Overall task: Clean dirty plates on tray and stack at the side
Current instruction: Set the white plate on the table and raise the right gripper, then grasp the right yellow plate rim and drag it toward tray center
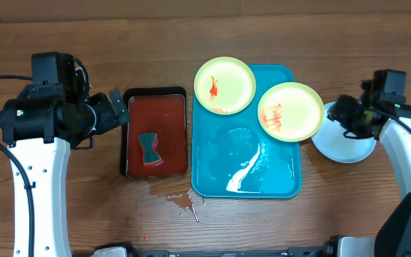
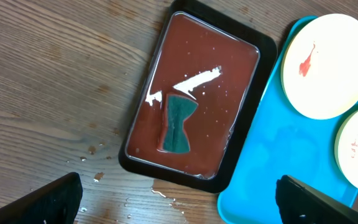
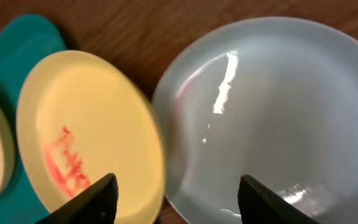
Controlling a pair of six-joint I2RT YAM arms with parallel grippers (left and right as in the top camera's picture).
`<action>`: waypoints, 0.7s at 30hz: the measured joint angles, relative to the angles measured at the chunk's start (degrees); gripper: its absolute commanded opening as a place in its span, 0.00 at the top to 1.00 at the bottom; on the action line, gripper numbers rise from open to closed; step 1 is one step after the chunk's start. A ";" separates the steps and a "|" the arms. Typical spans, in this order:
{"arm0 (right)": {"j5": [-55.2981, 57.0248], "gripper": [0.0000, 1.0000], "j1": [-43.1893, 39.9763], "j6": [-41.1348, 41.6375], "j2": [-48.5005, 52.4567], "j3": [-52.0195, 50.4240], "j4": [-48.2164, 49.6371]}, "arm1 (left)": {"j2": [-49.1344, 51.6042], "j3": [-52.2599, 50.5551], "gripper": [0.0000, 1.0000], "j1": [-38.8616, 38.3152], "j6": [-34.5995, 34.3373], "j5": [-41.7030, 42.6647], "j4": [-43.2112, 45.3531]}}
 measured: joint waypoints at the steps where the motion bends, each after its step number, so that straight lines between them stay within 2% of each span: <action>1: 0.11 0.36 0.61 -0.44 0.15 0.00 1.64 | 0.00 0.00 0.00 0.00 0.00 0.00 -0.02; 5: 1.77 0.36 2.75 -1.42 1.86 -0.98 7.98 | 0.00 0.00 0.00 0.00 0.00 0.00 0.00; 8: 2.40 0.45 3.82 -2.12 5.09 -1.66 9.53 | 0.00 0.00 0.00 0.00 0.00 0.00 0.00; 9: 2.51 0.51 4.09 -2.12 6.25 -1.81 9.62 | 0.00 0.00 0.00 0.00 0.00 0.00 0.00; 12: 2.95 0.91 4.92 -2.43 9.79 -2.27 9.55 | 0.00 0.00 0.00 0.00 0.00 0.00 0.00; 13: 3.10 0.96 5.09 -2.21 10.40 -2.43 9.35 | 0.00 0.00 0.00 0.00 0.00 0.00 0.00; 16: 2.86 0.96 5.35 -1.79 10.73 -2.51 7.41 | 0.00 0.00 0.00 0.00 0.00 0.00 0.00; 21: 3.28 0.96 5.35 -1.16 8.81 0.35 -2.21 | 0.00 0.00 0.00 0.00 0.00 0.00 0.00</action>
